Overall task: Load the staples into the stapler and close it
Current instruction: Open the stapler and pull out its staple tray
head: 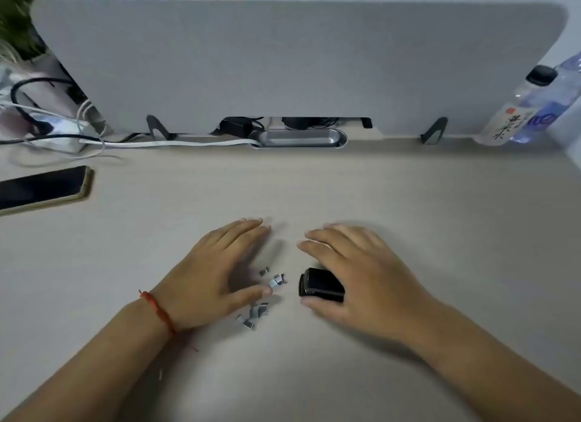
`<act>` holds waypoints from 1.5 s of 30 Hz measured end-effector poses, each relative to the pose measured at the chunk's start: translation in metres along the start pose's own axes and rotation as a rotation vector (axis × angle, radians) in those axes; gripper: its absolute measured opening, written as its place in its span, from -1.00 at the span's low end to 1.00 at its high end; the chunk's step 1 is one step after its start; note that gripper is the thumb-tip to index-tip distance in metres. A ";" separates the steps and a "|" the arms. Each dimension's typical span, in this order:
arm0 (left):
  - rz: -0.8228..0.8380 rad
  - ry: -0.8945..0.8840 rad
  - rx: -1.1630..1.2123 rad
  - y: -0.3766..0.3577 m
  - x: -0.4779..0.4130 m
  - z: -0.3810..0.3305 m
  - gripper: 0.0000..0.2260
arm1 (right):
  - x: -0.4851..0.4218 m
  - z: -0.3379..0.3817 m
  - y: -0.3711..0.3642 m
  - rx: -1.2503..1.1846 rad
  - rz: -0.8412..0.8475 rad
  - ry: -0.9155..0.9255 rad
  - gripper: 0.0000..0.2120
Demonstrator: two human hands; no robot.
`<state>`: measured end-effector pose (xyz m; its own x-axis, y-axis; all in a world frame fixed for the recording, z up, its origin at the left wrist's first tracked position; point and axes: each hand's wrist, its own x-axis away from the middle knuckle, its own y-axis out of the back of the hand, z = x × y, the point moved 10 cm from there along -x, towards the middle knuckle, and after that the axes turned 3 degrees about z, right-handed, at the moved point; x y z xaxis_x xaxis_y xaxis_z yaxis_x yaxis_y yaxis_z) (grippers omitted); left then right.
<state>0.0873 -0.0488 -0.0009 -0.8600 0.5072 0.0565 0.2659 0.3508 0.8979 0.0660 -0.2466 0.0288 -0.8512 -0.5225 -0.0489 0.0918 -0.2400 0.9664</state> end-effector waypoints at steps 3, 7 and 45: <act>-0.056 -0.051 0.002 -0.007 0.005 0.002 -0.19 | 0.009 0.001 -0.004 0.054 -0.193 0.062 -0.51; -0.063 -0.090 -0.027 -0.012 0.017 0.001 -0.22 | 0.023 -0.001 -0.016 0.069 -0.317 0.042 -0.56; -0.039 -0.135 0.121 -0.020 0.029 -0.007 -0.45 | 0.047 -0.025 -0.024 -0.310 -0.212 -0.043 -0.46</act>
<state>0.0537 -0.0470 -0.0145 -0.8065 0.5896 -0.0432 0.2914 0.4601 0.8387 0.0369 -0.2863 -0.0029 -0.8883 -0.4017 -0.2228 0.0577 -0.5787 0.8135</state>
